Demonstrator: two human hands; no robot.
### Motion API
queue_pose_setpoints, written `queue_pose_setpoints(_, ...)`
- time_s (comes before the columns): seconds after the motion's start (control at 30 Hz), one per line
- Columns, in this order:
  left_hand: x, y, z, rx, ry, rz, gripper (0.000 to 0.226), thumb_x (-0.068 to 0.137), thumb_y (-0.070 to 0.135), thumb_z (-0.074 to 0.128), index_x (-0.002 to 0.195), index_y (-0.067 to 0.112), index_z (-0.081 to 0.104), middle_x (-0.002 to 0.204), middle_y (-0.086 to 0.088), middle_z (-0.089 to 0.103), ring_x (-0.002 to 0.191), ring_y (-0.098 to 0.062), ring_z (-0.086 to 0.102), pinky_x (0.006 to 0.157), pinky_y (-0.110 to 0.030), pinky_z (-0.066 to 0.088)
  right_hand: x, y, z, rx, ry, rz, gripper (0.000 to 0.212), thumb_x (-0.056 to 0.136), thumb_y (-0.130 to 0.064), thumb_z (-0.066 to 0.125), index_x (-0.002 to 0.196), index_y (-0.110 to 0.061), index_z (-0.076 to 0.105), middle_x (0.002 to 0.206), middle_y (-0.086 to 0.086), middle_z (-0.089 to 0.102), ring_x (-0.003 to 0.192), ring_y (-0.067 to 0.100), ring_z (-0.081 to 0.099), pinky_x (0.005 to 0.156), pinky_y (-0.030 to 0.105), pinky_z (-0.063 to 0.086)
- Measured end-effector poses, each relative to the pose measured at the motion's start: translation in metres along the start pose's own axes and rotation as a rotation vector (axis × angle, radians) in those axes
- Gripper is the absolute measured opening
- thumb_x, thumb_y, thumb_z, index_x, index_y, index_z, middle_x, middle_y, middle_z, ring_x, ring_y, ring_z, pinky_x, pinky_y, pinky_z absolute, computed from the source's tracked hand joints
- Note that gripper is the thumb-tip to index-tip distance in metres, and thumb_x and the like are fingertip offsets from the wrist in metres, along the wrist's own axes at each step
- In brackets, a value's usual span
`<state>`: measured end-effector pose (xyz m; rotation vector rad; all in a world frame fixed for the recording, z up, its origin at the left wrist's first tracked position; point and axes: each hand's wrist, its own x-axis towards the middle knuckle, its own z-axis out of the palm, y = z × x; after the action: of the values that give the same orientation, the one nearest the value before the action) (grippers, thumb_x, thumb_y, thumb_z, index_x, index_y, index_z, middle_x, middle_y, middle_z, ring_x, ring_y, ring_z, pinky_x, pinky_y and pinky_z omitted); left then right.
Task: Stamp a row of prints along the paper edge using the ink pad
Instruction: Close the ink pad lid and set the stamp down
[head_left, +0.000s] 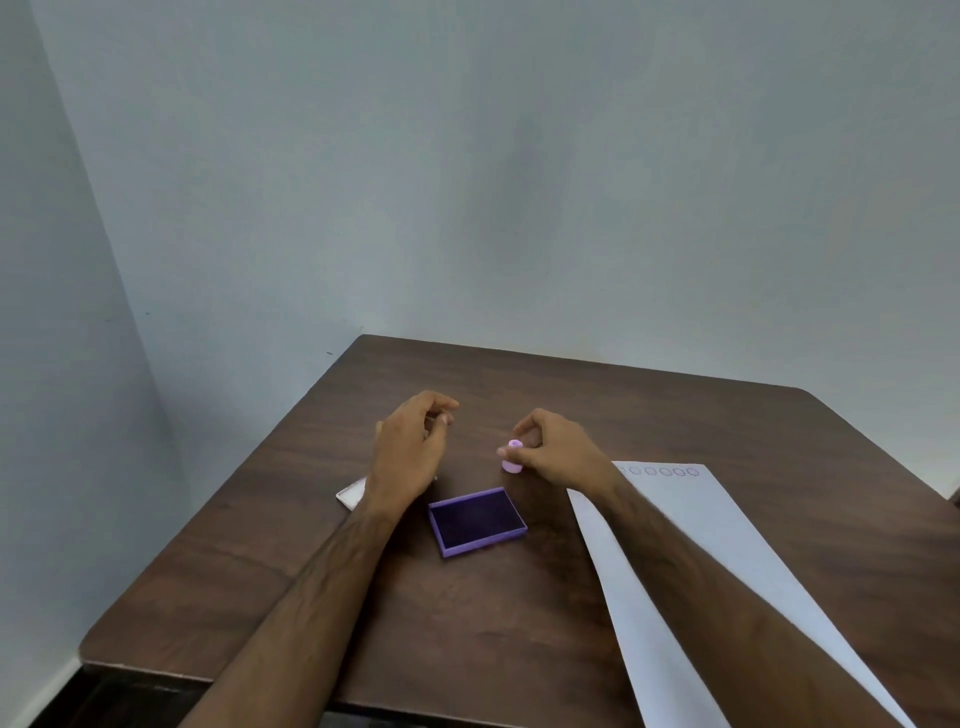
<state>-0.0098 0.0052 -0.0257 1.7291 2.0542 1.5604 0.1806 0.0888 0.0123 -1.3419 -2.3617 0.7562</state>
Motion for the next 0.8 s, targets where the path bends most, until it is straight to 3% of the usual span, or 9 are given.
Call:
queue_pose_setpoints(0.07, -0.003, -0.001, -0.015, -0.034, 0.052, -0.056, 0.021, 0.097, 0.015, 0.055, 0.108, 0.03, 0.065, 0.105, 0.013, 0.067, 0.095, 0.0, 0.062, 0.086, -0.034, 0.056, -0.002, -0.009, -0.007, 0.004, 0.047, -0.008, 0.047, 0.092, -0.046, 0.069, 0.126, -0.014, 0.06, 0.119, 0.002, 0.064, 0.109, 0.02, 0.061, 0.085, 0.029, 0.048)
queue_pose_setpoints(0.17, -0.016, -0.008, -0.054, 0.049, 0.096, -0.066, 0.018, 0.096, 0.02, 0.056, 0.101, 0.034, 0.066, 0.101, 0.018, 0.065, 0.091, 0.005, 0.06, 0.08, -0.028, 0.054, -0.004, -0.032, -0.007, -0.033, 0.196, -0.176, 0.034, 0.096, -0.034, 0.066, 0.123, -0.013, 0.064, 0.118, 0.004, 0.068, 0.104, 0.017, 0.063, 0.089, 0.03, 0.053)
queue_pose_setpoints(0.27, -0.043, -0.013, -0.093, 0.202, 0.11, -0.056, 0.008, 0.093, 0.027, 0.06, 0.094, 0.033, 0.065, 0.094, 0.017, 0.065, 0.083, 0.003, 0.06, 0.075, -0.03, 0.055, -0.007, -0.059, 0.007, -0.027, 0.077, -0.3, 0.022, 0.098, -0.024, 0.063, 0.118, -0.016, 0.068, 0.117, 0.002, 0.07, 0.1, 0.011, 0.062, 0.082, 0.021, 0.048)
queue_pose_setpoints(0.33, -0.059, -0.014, -0.11, 0.294, 0.085, -0.083, 0.002, 0.09, 0.036, 0.063, 0.09, 0.034, 0.064, 0.087, 0.015, 0.064, 0.076, 0.001, 0.06, 0.074, -0.036, 0.056, -0.006, -0.073, 0.021, -0.06, -0.048, -0.315, 0.022, 0.098, -0.019, 0.06, 0.118, -0.015, 0.07, 0.12, 0.004, 0.07, 0.102, 0.013, 0.064, 0.083, 0.023, 0.051)
queue_pose_setpoints(0.47, -0.077, -0.015, -0.117, 0.442, -0.106, -0.27, 0.039, 0.078, 0.063, 0.064, 0.107, 0.036, 0.061, 0.092, 0.015, 0.061, 0.089, -0.003, 0.059, 0.086, -0.041, 0.045, -0.001, -0.087, 0.045, -0.104, -0.141, -0.229, 0.033, 0.099, -0.013, 0.051, 0.128, -0.008, 0.065, 0.132, 0.01, 0.066, 0.116, 0.023, 0.064, 0.101, 0.032, 0.05)
queue_pose_setpoints(0.57, -0.08, -0.015, -0.107, 0.467, -0.157, -0.314, 0.058, 0.072, 0.066, 0.069, 0.121, 0.035, 0.058, 0.1, 0.015, 0.061, 0.097, -0.007, 0.059, 0.086, -0.04, 0.038, 0.003, -0.089, 0.052, -0.114, -0.174, -0.178, 0.036, 0.098, -0.01, 0.05, 0.131, -0.006, 0.063, 0.135, 0.012, 0.064, 0.119, 0.025, 0.062, 0.104, 0.035, 0.05)
queue_pose_setpoints(0.8, -0.07, -0.012, -0.103, 0.387, -0.22, -0.346, 0.059, 0.071, 0.052, 0.081, 0.124, 0.031, 0.063, 0.102, 0.012, 0.065, 0.092, -0.009, 0.061, 0.09, -0.04, 0.049, 0.006, -0.093, 0.052, -0.019, -0.2, -0.114, 0.033, 0.097, -0.002, 0.051, 0.126, -0.004, 0.067, 0.131, 0.013, 0.068, 0.116, 0.024, 0.064, 0.103, 0.039, 0.054)
